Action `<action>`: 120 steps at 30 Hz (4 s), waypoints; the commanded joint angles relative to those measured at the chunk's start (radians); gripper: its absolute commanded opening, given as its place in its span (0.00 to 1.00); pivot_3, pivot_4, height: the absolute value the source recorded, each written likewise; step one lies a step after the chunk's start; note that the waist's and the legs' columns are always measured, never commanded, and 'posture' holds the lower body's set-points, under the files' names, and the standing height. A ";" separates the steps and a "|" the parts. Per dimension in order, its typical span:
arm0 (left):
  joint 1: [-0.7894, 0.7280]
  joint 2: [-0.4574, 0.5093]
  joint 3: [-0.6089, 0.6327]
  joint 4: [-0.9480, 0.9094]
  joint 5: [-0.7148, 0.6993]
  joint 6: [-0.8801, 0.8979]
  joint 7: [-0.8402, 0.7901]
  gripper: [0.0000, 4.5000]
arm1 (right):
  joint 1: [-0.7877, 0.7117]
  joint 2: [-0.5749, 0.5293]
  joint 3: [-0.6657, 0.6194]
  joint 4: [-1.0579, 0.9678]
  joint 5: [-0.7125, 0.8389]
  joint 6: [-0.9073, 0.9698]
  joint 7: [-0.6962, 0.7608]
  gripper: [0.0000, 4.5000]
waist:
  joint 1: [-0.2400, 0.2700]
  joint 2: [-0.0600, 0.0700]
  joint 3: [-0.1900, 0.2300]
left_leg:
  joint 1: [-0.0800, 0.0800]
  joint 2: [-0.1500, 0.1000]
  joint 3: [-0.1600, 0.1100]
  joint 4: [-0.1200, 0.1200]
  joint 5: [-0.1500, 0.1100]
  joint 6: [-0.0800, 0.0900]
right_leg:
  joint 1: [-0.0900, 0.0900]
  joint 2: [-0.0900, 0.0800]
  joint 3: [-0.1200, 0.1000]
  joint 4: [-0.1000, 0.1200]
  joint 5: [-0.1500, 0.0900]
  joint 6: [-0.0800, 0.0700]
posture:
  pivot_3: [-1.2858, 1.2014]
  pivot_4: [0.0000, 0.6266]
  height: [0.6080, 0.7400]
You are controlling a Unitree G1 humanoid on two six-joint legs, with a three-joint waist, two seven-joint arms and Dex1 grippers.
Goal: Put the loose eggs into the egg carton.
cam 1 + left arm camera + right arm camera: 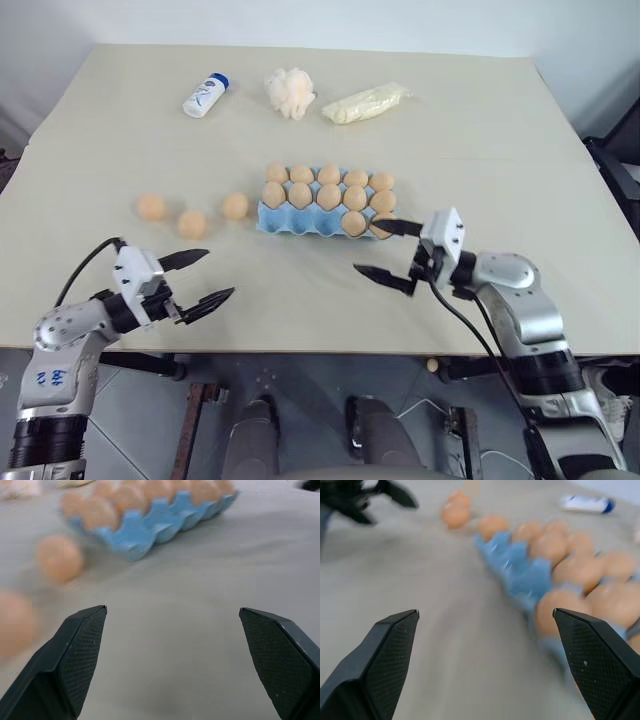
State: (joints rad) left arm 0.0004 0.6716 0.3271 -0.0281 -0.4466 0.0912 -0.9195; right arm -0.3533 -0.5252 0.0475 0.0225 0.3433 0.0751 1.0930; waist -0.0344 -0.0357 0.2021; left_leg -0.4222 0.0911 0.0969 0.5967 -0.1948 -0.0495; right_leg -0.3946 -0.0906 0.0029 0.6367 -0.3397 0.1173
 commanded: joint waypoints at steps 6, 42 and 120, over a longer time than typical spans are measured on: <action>0.136 -0.053 0.219 -0.020 -0.028 -0.016 0.164 1.00 | 0.044 0.021 -0.051 -0.011 0.086 -0.068 0.048 1.00 | -0.014 0.000 0.000 | 0.001 0.001 0.000 0.000 -0.002 -0.004 | 0.001 0.000 0.000 0.000 0.001 -0.001 | 0.52 0.24 1.00; -0.360 -0.217 -0.069 0.342 0.148 -0.079 0.369 0.74 | 0.078 0.071 0.003 -0.085 0.015 -0.119 -0.094 1.00 | 0.005 -0.002 -0.001 | 0.000 0.009 0.001 0.013 -0.004 -0.004 | 0.002 0.011 0.003 0.003 0.003 -0.001 | 0.52 0.24 1.00; -0.477 -0.262 -0.152 0.412 0.084 -0.128 0.120 0.54 | 0.190 0.041 -0.026 -0.169 0.019 -0.117 -0.215 1.00 | 0.027 -0.002 -0.001 | -0.002 0.011 0.006 0.014 -0.005 -0.001 | 0.002 0.012 0.006 -0.009 0.012 0.000 | 0.52 0.24 1.00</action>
State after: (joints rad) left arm -0.4774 0.3990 0.1352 0.4667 -0.2980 -0.0519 -0.7771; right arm -0.1543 -0.4862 0.0341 -0.1148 0.3531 -0.0379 0.8796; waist -0.0069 -0.0378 0.2007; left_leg -0.4243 0.1028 0.1030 0.6108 -0.1993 -0.0501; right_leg -0.3925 -0.0783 0.0089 0.6281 -0.3274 0.1175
